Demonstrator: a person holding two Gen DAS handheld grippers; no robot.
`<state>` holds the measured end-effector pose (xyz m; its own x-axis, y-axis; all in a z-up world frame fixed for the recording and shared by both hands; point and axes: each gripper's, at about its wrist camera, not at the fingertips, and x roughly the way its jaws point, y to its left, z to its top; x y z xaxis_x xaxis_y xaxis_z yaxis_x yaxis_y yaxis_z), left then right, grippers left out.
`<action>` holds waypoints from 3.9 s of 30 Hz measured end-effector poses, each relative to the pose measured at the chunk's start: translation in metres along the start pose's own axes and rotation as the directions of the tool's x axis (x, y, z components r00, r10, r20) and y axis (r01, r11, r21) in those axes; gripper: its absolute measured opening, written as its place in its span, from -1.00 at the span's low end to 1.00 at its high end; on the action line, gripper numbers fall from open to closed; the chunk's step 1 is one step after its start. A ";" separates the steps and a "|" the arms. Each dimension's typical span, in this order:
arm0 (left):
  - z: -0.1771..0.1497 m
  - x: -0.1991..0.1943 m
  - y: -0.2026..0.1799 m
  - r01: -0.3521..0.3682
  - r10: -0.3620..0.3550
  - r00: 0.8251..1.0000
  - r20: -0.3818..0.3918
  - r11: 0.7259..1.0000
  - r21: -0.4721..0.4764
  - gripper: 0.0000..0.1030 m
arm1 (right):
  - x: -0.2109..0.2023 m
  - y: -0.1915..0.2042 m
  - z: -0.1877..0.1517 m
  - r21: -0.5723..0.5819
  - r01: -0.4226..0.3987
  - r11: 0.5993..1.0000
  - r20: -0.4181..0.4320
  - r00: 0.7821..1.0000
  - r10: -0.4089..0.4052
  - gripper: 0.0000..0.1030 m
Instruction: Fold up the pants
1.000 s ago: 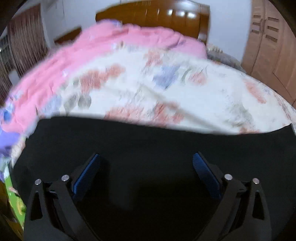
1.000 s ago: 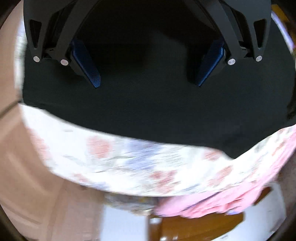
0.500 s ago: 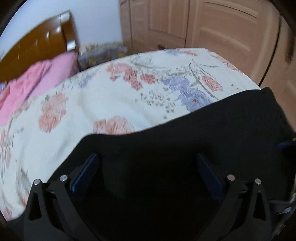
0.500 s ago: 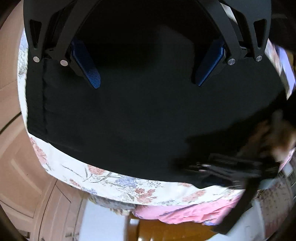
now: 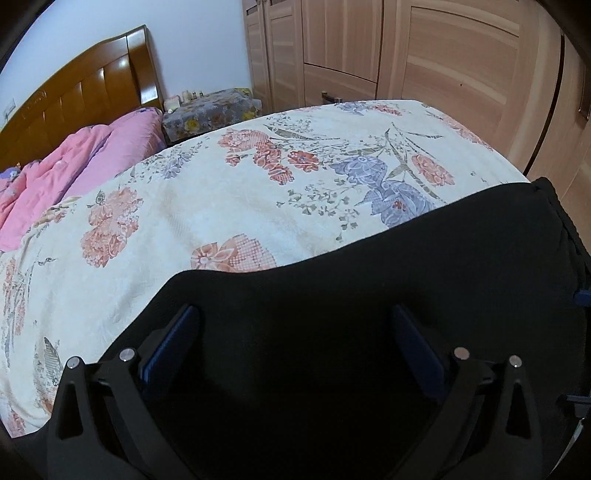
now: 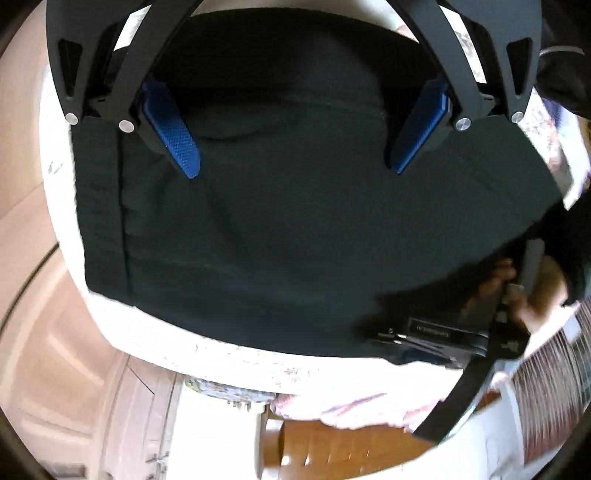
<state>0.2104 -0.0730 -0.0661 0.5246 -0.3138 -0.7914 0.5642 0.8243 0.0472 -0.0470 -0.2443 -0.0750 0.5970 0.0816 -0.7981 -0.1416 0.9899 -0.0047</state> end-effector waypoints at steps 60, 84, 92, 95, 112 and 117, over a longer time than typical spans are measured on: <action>-0.362 -0.303 0.343 -0.228 0.547 0.837 0.019 0.380 -0.897 0.96 | 0.154 0.454 0.176 -0.596 -0.387 0.704 -0.183 0.919 0.350 0.91; -0.473 -0.335 0.310 -0.136 0.439 0.897 -0.043 0.184 -0.974 0.96 | 0.113 0.620 0.100 -0.875 -0.278 0.397 -0.129 0.923 0.362 0.10; -0.464 -0.327 0.316 0.003 0.371 0.926 0.073 0.185 -0.983 0.96 | 0.125 0.598 0.137 -0.701 -0.512 0.497 -0.238 0.825 0.513 -0.51; -0.456 -0.318 0.329 0.120 0.317 0.934 0.167 0.163 -0.979 0.96 | 0.134 0.576 0.155 -0.541 -0.668 0.511 -0.292 0.719 0.631 -0.54; -0.383 -0.239 0.399 0.208 0.217 0.939 0.268 0.263 -0.942 -0.28 | 0.098 0.522 0.173 -0.508 -0.692 0.514 -0.267 0.693 0.670 0.71; -0.385 -0.244 0.399 0.179 0.237 0.935 0.265 0.331 -0.927 -0.31 | 0.097 0.435 0.168 -0.565 -0.470 0.678 -0.147 0.866 0.477 0.71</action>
<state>0.0622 0.5134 -0.0886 0.7929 -0.2232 -0.5670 -0.3101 0.6532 -0.6908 0.0816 0.2137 -0.0534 0.3334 0.5262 -0.7823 -0.8227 0.5676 0.0311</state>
